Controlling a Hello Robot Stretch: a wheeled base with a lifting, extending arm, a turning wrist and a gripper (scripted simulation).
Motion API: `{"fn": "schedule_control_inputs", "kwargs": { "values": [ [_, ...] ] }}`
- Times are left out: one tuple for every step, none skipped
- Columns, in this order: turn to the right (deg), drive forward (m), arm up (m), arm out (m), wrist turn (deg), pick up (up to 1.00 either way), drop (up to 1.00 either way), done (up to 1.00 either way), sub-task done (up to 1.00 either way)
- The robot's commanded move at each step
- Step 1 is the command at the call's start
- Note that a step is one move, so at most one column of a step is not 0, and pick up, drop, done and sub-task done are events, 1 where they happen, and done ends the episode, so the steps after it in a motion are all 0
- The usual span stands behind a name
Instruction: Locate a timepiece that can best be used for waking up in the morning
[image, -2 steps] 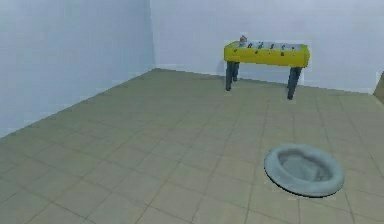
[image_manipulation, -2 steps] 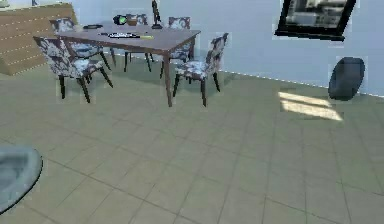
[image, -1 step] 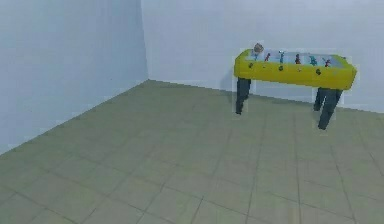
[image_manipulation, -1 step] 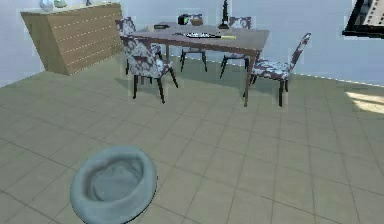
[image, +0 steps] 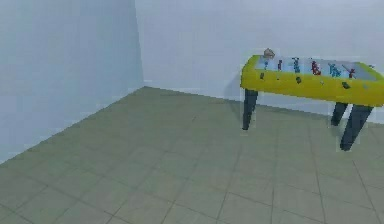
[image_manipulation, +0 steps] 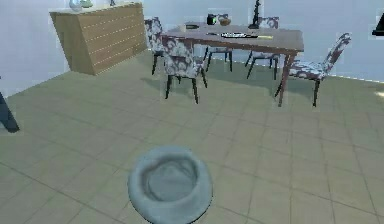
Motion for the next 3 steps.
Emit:
{"fn": "schedule_control_inputs", "kwargs": {
  "values": [
    [21.0, 0.0, 0.0, 0.0, 0.0, 0.0, 0.0, 0.0, 0.0],
    [0.0, 0.85, 0.0, 0.0, 0.0, 0.0, 0.0, 0.0, 0.0],
    [9.0, 0.0, 0.0, 0.0, 0.0, 0.0, 0.0, 0.0, 0.0]
  ]
}}
